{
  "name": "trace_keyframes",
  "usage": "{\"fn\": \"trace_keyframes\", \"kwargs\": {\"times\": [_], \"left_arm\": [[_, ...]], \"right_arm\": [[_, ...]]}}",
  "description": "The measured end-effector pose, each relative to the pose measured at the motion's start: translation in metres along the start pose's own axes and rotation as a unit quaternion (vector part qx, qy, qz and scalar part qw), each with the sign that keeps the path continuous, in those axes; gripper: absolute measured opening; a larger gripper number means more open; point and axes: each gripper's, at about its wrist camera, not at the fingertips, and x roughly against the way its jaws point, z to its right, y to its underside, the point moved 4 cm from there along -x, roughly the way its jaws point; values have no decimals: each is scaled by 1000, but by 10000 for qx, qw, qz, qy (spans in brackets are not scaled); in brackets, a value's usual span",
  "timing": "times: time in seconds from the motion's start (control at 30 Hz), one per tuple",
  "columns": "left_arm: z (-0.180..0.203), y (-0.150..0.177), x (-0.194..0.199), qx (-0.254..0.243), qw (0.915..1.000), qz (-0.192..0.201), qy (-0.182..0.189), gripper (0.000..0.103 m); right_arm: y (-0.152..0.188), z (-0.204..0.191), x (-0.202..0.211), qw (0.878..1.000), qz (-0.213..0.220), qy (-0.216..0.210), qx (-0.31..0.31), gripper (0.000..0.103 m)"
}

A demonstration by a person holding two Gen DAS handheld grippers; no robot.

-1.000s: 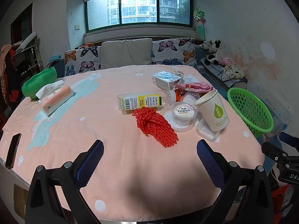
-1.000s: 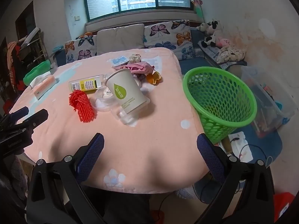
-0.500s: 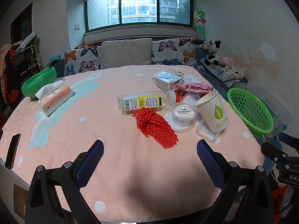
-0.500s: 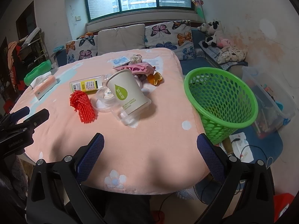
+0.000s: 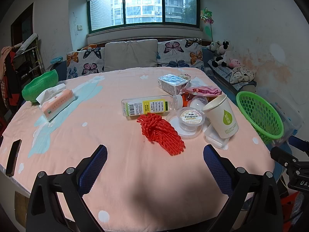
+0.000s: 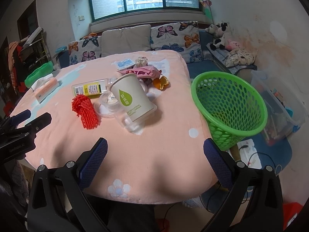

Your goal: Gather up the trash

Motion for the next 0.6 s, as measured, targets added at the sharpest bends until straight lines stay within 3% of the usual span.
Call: {"fn": "trace_keyframes", "kwargs": {"times": [0.6], "left_arm": [[-4,-7,-17,2,9999,-103,-37,97]], "right_arm": [[-9,-4,-12,9999,-43,-53,91,98]]}}
